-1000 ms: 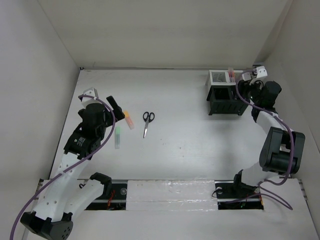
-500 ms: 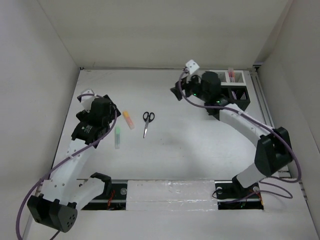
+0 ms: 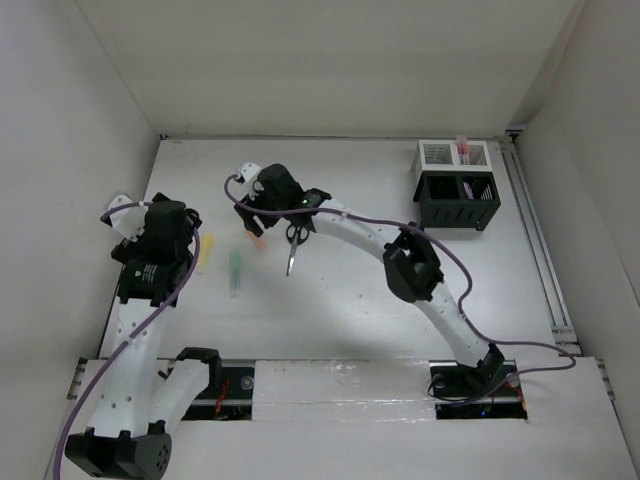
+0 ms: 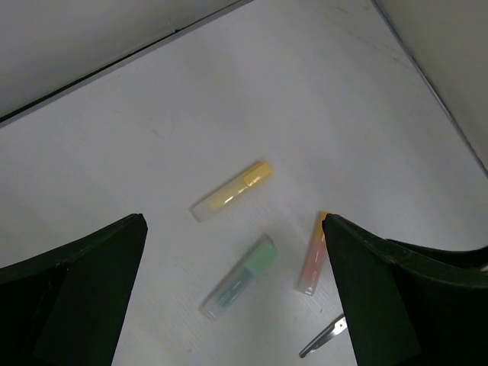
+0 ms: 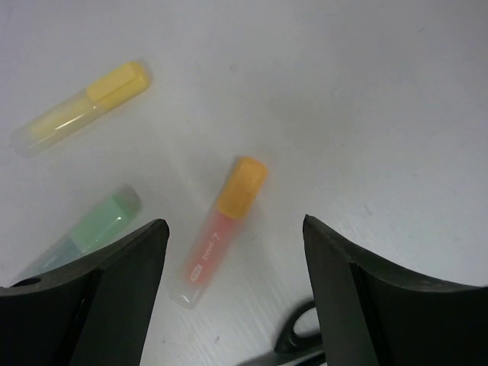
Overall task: Sort the stationery into containers
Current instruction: Pick up the pen from the center of the board.
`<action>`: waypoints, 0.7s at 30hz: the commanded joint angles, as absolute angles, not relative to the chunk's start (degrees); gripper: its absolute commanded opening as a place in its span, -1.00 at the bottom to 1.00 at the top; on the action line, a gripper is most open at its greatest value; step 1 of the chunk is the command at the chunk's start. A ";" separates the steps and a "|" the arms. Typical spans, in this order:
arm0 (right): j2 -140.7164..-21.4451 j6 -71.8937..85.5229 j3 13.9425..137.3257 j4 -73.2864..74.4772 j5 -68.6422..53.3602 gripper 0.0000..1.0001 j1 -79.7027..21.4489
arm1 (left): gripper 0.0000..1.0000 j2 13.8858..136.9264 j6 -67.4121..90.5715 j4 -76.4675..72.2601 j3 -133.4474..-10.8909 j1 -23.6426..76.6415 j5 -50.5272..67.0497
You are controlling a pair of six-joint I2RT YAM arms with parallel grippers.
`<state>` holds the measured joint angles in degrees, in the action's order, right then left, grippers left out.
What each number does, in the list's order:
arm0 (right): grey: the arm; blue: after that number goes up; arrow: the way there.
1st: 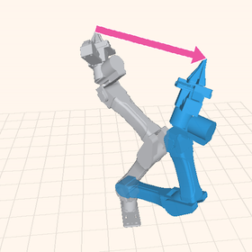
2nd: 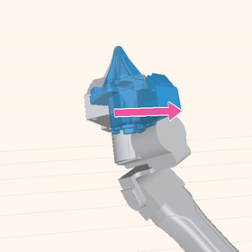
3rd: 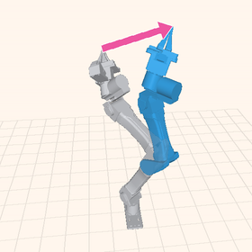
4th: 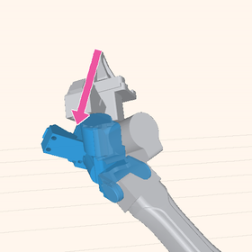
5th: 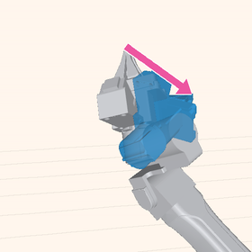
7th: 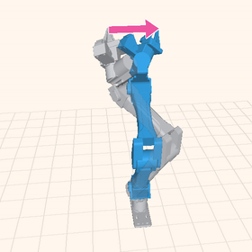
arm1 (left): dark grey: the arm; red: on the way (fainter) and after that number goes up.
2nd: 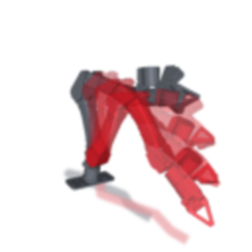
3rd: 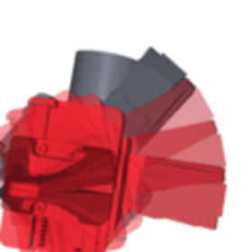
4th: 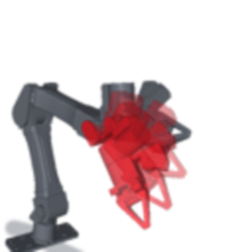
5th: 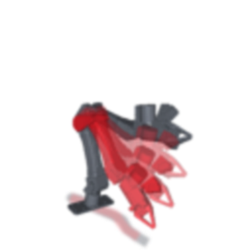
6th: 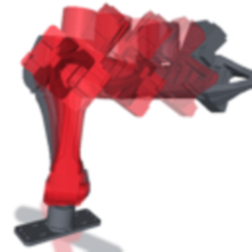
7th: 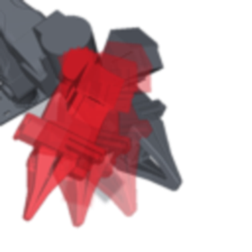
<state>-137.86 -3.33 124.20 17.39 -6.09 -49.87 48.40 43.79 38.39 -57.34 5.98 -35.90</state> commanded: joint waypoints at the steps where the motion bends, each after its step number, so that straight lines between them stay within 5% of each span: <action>1: -141.49 -1.76 134.20 28.73 -3.52 0.53 -50.54 | 1.00 48.25 43.60 37.53 -58.18 5.80 -37.27; 17: -148.09 0.00 135.78 25.84 -4.83 0.48 -52.73 | 1.00 48.87 39.91 35.07 -57.66 5.80 -32.08; 21: -150.99 0.53 138.07 26.36 -5.54 0.32 -53.26 | 1.00 48.25 39.90 35.07 -57.66 5.80 -32.08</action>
